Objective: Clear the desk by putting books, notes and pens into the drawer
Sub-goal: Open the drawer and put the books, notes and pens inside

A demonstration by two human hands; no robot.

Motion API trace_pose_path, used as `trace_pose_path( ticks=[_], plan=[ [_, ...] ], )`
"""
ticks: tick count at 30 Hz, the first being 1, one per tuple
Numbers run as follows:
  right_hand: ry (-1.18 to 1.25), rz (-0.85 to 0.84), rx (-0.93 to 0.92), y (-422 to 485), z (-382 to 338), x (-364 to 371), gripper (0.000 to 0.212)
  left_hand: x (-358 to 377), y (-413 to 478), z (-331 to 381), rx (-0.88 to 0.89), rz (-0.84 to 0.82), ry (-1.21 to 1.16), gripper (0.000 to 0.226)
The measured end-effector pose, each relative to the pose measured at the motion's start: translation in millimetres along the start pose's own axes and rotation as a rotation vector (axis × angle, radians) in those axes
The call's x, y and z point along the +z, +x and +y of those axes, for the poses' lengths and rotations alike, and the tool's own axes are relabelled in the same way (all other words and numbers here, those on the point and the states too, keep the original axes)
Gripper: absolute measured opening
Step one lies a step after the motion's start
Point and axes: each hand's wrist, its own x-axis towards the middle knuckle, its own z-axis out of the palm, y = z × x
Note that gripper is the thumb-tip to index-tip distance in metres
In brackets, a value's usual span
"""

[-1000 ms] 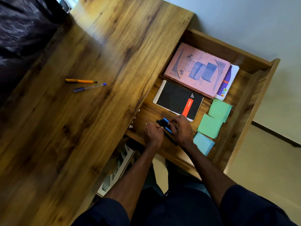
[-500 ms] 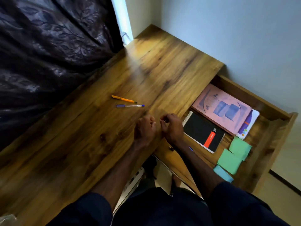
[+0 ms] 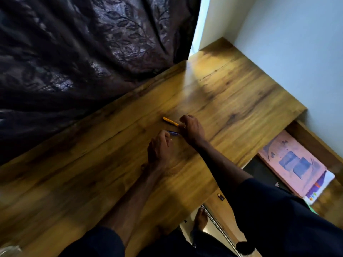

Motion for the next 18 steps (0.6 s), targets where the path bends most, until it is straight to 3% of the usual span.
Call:
trace_pose_path(
  ticks=[6,11,14,18],
  plan=[
    [-0.037,-0.047,-0.038,11.9,2.0,5.9,0.010,5.1,14.3,-14.5,0.036,0.025,-0.060,0.024],
    [0.025,0.093,0.075,-12.3,21.4,-4.2,0.035,9.5,22.8,-18.3,0.195,0.006,0.010,0.040],
    [0.079,0.159,0.119,-36.5,37.9,-15.7,0.032,13.7,33.0,-12.4,0.313,-0.048,0.142,0.026],
    [0.143,0.199,0.118,-69.8,53.9,-34.6,0.025,17.1,35.7,-4.7,0.343,-0.073,0.156,0.012]
  ],
)
